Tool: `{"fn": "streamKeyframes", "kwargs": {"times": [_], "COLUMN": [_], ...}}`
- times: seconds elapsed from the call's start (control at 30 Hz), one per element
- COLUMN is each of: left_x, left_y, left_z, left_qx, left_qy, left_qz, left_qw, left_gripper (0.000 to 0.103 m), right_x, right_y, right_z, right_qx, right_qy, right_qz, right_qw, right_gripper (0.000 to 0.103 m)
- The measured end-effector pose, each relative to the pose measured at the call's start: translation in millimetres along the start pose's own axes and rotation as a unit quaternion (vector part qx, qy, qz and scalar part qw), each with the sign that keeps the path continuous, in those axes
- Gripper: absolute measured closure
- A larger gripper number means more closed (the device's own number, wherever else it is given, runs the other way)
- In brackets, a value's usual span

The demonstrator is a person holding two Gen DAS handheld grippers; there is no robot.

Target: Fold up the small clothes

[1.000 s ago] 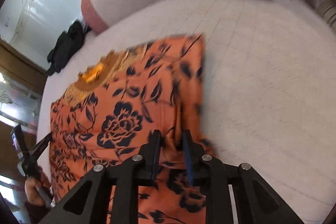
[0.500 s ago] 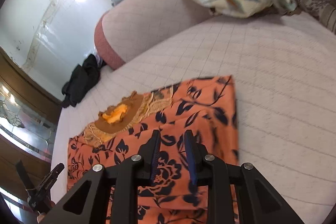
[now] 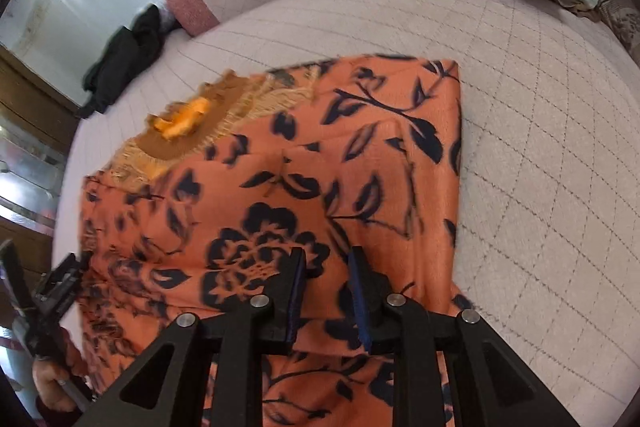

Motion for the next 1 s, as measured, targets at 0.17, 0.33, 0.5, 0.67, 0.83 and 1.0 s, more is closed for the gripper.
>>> {"fn": "streamKeyframes", "kwargs": {"times": [0.17,0.33,0.5,0.67,0.83,1.0], "left_x": [29,14,9,21,5,11], "left_y": [11,5,2,5,-10,-9], "left_z": [-12,-43,-44,-41,-68,-59], "left_qx": [0.022,-0.026,-0.033,-0.019,-0.102,-0.087], "left_qy": [-0.069,-0.089,-0.088,-0.105,-0.07,-0.093], "left_qz": [-0.069,-0.045,-0.019,-0.037,-0.008,-0.002], "left_qw": [0.995,0.9946,0.9954,0.9937,0.9923,0.9918], "left_gripper": [0.038,0.037,0.037,0.037,0.036,0.037], "right_x": [14,-7,-20,-5,-3,-47], "right_y": [-4,-23,-42,-22,0,-2], "right_z": [39,83,97,84,80,74], "right_qx": [0.03,0.084,0.139,0.091,0.011,-0.009], "right_qy": [0.082,0.13,0.12,0.158,0.195,0.126], "right_qz": [-0.039,0.007,0.072,0.033,-0.044,-0.042], "right_qw": [0.995,0.988,0.98,0.983,0.98,0.991], "right_gripper": [0.077,0.077,0.076,0.076,0.068,0.042]}}
Point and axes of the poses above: each gripper's, at about its wrist camera, not at the fingertips, and x roughly against the way its jaws point, z to its left, y to its top, the point moved 3 cm from there along -x, roughly the way its jaws point, and after that the axes turned 5 degrees about -z, right-handed, at the moved point
